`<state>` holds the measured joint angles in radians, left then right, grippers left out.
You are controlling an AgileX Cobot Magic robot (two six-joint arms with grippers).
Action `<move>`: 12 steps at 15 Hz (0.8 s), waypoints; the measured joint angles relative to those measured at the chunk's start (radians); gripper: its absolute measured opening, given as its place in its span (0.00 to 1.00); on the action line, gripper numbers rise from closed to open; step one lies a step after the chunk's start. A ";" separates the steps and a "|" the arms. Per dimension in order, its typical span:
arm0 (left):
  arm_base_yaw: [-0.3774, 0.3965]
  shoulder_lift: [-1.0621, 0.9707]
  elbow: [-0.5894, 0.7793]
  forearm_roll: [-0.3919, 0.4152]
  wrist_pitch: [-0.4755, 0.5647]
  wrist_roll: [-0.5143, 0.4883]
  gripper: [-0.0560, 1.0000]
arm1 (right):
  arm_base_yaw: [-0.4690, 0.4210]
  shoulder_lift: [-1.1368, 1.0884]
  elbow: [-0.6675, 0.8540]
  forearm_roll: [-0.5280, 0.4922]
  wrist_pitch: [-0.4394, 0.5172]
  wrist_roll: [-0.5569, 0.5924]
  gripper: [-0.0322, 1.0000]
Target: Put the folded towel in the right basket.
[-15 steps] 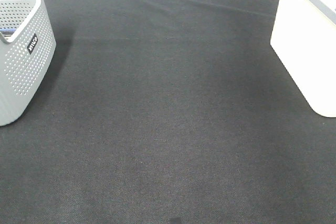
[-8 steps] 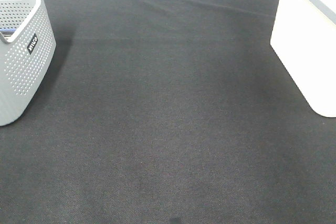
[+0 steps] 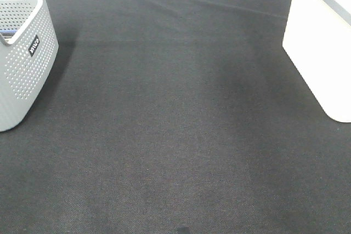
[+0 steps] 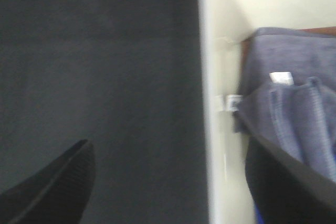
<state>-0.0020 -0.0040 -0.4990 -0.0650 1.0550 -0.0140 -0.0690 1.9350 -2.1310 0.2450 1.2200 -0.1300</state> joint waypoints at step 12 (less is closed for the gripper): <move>0.000 0.000 0.000 0.000 0.000 0.000 0.97 | 0.077 -0.862 1.111 -0.031 -0.001 0.020 0.75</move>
<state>-0.0020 -0.0040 -0.4990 -0.0650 1.0550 -0.0140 0.0080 1.0730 -1.0200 0.2140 1.2190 -0.1100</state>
